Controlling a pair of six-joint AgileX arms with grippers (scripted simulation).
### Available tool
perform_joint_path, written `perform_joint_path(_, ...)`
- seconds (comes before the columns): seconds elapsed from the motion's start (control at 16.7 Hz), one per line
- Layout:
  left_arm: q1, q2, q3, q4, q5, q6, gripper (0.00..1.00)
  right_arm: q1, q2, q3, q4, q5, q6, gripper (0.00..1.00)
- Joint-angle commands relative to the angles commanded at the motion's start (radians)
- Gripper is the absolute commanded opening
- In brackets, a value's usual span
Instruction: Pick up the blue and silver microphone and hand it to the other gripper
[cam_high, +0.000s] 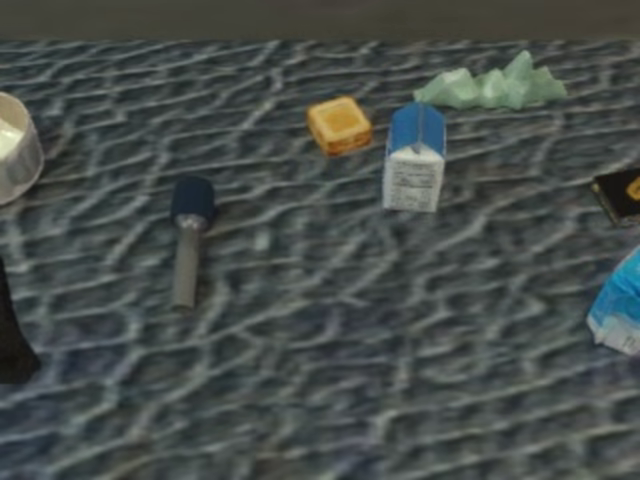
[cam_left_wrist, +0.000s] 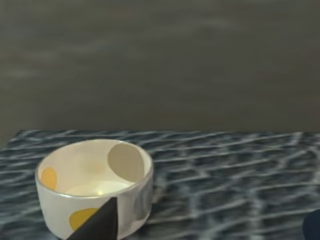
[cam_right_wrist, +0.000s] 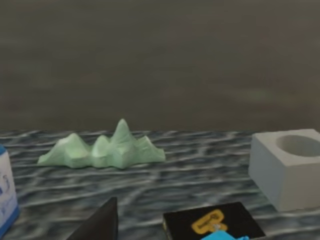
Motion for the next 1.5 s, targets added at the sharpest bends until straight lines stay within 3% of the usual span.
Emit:
perform_joint_path(0.24, -0.008, 0.031, 0.031, -0.02, 0.003, -0.007, 1.0, 0.0, 0.0, 0.0, 0.0, 0.0, 0.0, 1.0)
perform_joint_path(0.48, -0.048, 0.221, 0.205, -0.13, 0.012, -0.043, 1.0, 0.0, 0.0, 0.0, 0.0, 0.0, 0.0, 1.0)
perform_joint_path(1.14, -0.216, 1.324, 0.925, -0.674, 0.042, -0.197, 1.0, 0.0, 0.0, 0.0, 0.0, 0.0, 0.0, 1.0)
perform_joint_path(1.5, -0.289, 1.74, 1.247, -0.886, 0.057, -0.263, 1.0, 0.0, 0.0, 0.0, 0.0, 0.0, 0.0, 1.0)
